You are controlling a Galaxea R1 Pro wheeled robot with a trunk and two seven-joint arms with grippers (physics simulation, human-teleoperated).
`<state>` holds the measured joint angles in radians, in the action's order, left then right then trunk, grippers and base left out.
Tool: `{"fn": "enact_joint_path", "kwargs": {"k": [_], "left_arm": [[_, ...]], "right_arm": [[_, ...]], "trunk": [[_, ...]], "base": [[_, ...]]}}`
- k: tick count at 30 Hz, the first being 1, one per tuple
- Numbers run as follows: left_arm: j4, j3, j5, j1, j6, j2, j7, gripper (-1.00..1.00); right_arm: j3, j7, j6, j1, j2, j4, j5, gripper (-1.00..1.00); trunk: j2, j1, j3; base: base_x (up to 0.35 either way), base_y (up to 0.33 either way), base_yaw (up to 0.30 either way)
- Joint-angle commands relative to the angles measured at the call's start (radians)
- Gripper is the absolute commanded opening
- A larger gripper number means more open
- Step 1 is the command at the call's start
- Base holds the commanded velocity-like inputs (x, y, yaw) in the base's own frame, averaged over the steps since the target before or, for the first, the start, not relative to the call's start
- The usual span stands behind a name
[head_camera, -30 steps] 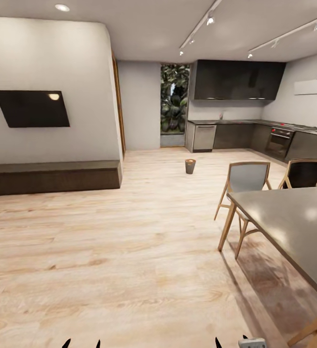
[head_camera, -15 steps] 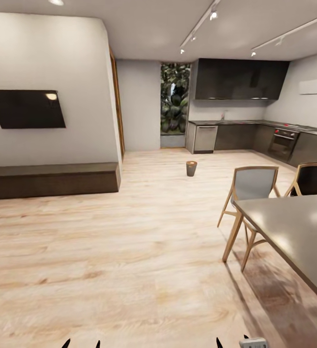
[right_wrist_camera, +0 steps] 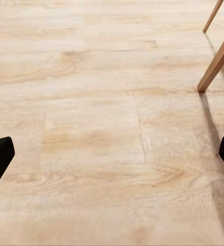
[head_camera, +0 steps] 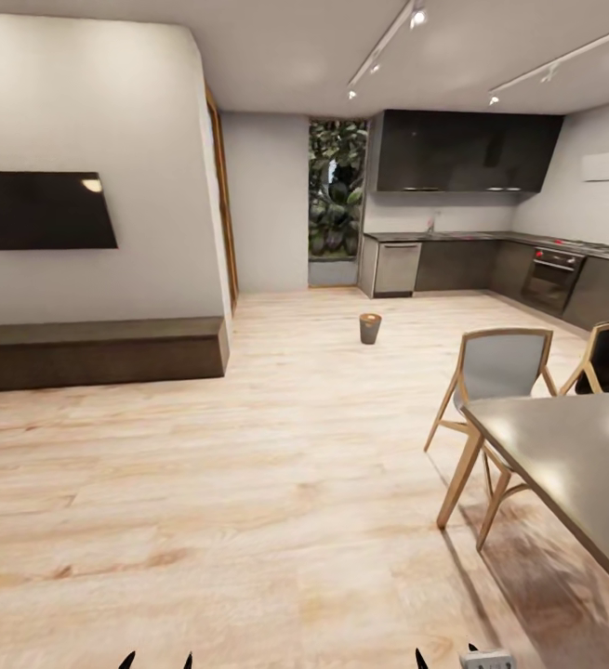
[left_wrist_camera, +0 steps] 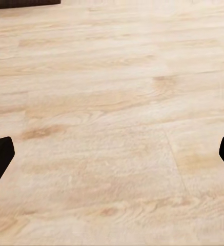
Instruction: Put the three can of soda from the living room inside the tash can in the kitchen.
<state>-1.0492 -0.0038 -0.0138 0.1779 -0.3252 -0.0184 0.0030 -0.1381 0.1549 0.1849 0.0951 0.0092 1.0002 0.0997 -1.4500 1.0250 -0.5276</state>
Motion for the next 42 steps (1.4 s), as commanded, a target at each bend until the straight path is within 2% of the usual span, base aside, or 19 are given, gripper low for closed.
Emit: {"fn": "enact_joint_path", "kwargs": {"k": [1, 5, 9, 10, 13, 15, 21, 24, 25, 30, 37, 42], "left_arm": [[0.000, 0.000, 0.000, 0.000, 0.000, 0.000, 0.000, 1.00], [0.003, 0.001, 0.000, -0.001, 0.001, 0.000, 0.000, 1.00], [0.058, 0.002, 0.001, -0.046, 0.004, 0.000, -0.001, 1.00], [0.075, 0.003, 0.001, -0.092, 0.016, -0.001, -0.003, 1.00], [0.089, 0.003, 0.001, -0.147, 0.054, -0.001, -0.002, 1.00], [0.112, 0.003, 0.001, -0.236, 0.115, -0.001, 0.001, 1.00], [0.161, 0.002, -0.001, -0.340, 0.139, 0.002, 0.001, 1.00], [0.231, 0.001, 0.000, -0.382, 0.138, 0.003, 0.002, 1.00], [0.282, 0.000, 0.001, -0.403, 0.135, 0.003, 0.003, 1.00], [0.376, -0.006, 0.004, -0.435, 0.131, 0.002, 0.002, 1.00], [0.397, -0.005, 0.003, -0.439, 0.128, -0.001, -0.001, 1.00], [0.398, -0.005, 0.004, -0.435, 0.079, -0.006, -0.007, 1.00]], "right_arm": [[0.000, 0.000, 0.000, 0.000, 0.000, 0.000, 0.000, 1.00], [-0.001, 0.000, 0.001, 0.000, -0.001, 0.000, -0.001, 1.00], [-0.003, 0.009, 0.001, 0.000, -0.003, 0.003, 0.000, 1.00], [-0.002, 0.013, 0.001, -0.003, -0.003, 0.011, 0.000, 1.00], [-0.001, 0.015, -0.002, -0.020, 0.000, 0.025, 0.000, 1.00], [0.017, 0.016, -0.016, -0.061, 0.003, 0.068, 0.002, 1.00], [0.049, 0.016, -0.057, -0.107, 0.002, 0.139, 0.005, 1.00], [0.053, 0.017, -0.093, -0.126, -0.001, 0.154, 0.002, 1.00], [0.053, 0.017, -0.107, -0.140, -0.003, 0.143, 0.001, 1.00], [0.046, 0.007, -0.089, -0.163, -0.017, 0.035, -0.002, 1.00], [0.045, 0.000, -0.074, -0.166, -0.025, 0.010, -0.004, 1.00], [0.046, -0.002, -0.071, -0.166, -0.027, 0.005, -0.005, 1.00]], "trunk": [[0.000, 0.000, 0.000], [0.000, 0.000, 0.000], [0.000, 0.000, 0.000], [0.000, 0.000, 0.000], [0.000, 0.000, 0.000], [0.000, 0.000, 0.000], [0.000, 0.000, 0.000], [0.000, 0.000, 0.000], [0.000, 0.000, 0.000], [0.000, 0.000, 0.000], [0.000, 0.000, -0.001], [0.000, 0.000, -0.004]], "base": [[0.323, 0.000, 0.000], [0.323, 0.000, 0.000], [0.323, 0.000, 0.000], [0.323, 0.000, 0.000], [0.312, 0.000, 0.000], [0.285, 0.000, 0.000], [0.299, 0.000, 0.000], [0.287, 0.000, 0.000], [0.248, 0.000, 0.000], [0.236, 0.000, 0.000], [0.296, 0.000, 0.000], [0.318, 0.000, 0.000]]}}
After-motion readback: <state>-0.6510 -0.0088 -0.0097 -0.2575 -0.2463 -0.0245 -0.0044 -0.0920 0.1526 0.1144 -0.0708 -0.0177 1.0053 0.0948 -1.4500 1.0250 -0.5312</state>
